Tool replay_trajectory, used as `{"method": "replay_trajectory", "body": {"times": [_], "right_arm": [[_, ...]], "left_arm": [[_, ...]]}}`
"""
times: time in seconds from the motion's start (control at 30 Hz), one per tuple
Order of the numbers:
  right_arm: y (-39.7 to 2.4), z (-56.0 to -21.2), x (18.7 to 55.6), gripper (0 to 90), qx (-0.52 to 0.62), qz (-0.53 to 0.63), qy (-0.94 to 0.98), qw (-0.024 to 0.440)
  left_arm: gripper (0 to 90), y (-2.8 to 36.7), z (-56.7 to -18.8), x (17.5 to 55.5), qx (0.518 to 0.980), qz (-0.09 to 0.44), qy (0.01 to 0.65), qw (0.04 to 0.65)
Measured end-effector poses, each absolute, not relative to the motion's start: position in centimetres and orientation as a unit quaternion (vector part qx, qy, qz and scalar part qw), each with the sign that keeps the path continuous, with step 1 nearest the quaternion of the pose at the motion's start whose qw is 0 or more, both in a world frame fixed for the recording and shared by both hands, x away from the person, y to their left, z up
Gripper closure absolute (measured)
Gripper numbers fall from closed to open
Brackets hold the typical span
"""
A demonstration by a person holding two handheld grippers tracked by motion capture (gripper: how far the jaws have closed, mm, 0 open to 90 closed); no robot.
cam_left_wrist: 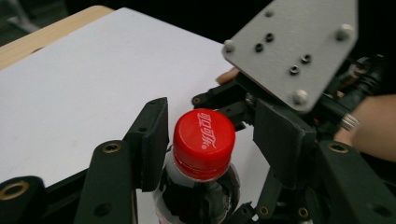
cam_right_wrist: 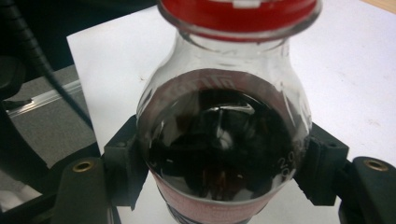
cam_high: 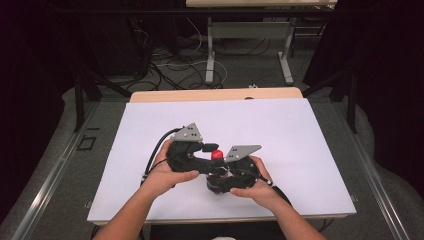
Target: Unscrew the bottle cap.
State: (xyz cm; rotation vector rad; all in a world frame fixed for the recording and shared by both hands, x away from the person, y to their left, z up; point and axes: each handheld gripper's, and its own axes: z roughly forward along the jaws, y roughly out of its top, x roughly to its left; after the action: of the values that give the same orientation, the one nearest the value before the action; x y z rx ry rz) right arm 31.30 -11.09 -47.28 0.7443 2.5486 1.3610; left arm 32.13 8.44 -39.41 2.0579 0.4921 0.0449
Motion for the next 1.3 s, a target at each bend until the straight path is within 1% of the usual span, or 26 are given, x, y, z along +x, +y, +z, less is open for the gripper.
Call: {"method": "replay_trajectory", "body": {"times": [0.1,0.2,0.27,0.37,0.63,0.73,0.8,0.87,1.07,1.1,1.3], "right_arm": [[-11.1,-47.2,31.3,30.0,0.244,0.452,0.855,0.069],[-11.0,-47.3,31.2,30.0,0.243,0.457,0.852,0.075],[-11.0,-47.3,31.2,30.0,0.245,0.457,0.852,0.075],[-11.0,-47.2,31.2,30.0,0.250,0.455,0.851,0.077],[-11.2,-47.3,31.5,30.0,0.273,0.449,0.845,0.097],[-11.3,-47.3,31.5,30.0,0.283,0.449,0.842,0.097],[-11.4,-47.3,31.5,30.1,0.285,0.450,0.841,0.097],[-11.3,-47.3,31.4,30.1,0.277,0.449,0.843,0.103],[-11.0,-47.2,31.3,30.1,0.269,0.447,0.848,0.090],[-11.0,-47.2,31.3,30.1,0.270,0.446,0.849,0.090],[-10.9,-47.4,31.3,30.1,0.271,0.449,0.846,0.096]], "left_arm": [[51.6,8.6,-39.5,32.3,0.849,0.018,0.197,0.490],[60.1,8.7,-39.5,32.4,0.845,0.019,0.208,0.493],[60.5,8.7,-39.5,32.4,0.846,0.024,0.211,0.490],[60.9,8.3,-39.5,32.0,0.840,0.037,0.233,0.489],[61.1,6.4,-39.5,30.6,0.820,0.113,0.298,0.476],[60.8,6.0,-39.6,30.4,0.817,0.129,0.303,0.473],[60.2,6.1,-39.6,30.6,0.818,0.125,0.301,0.474],[57.7,6.1,-39.7,30.9,0.815,0.118,0.303,0.480],[58.9,6.0,-39.9,31.4,0.816,0.105,0.300,0.483],[61.0,5.9,-39.9,31.4,0.817,0.104,0.299,0.482],[61.7,6.0,-39.9,31.4,0.821,0.104,0.294,0.478]]}}
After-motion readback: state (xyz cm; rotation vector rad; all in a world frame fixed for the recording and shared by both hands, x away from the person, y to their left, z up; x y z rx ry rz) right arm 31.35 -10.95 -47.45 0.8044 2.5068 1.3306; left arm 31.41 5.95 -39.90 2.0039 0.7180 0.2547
